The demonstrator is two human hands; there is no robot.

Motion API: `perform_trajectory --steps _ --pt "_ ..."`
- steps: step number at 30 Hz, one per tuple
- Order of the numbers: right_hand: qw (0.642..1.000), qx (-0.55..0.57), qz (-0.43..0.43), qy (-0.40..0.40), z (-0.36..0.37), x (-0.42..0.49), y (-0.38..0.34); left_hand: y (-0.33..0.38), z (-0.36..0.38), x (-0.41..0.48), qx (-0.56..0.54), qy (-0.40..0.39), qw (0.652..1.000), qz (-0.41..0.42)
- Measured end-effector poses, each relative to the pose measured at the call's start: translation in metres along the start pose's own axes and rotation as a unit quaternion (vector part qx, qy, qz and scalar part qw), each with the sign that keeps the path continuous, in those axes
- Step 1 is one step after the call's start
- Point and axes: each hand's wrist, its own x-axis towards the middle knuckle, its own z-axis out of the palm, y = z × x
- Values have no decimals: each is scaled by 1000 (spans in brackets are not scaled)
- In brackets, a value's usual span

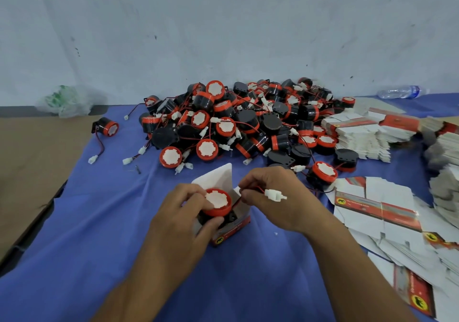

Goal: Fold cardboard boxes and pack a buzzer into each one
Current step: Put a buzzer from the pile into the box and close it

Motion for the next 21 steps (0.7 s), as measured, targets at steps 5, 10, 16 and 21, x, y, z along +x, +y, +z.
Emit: perform_trajectory --steps 5,10,16,21 --pt "998 -55 -4 -18 3 2 -4 5 11 6 -21 -25 999 -22" --pt "999 -41 25 -19 3 3 -4 -1 17 6 19 -33 999 24" --pt "994 91 64 1 -8 0 -3 -1 18 4 67 -60 994 57" --pt "958 269 12 98 -30 -6 -3 -5 19 2 84 -60 993 50"
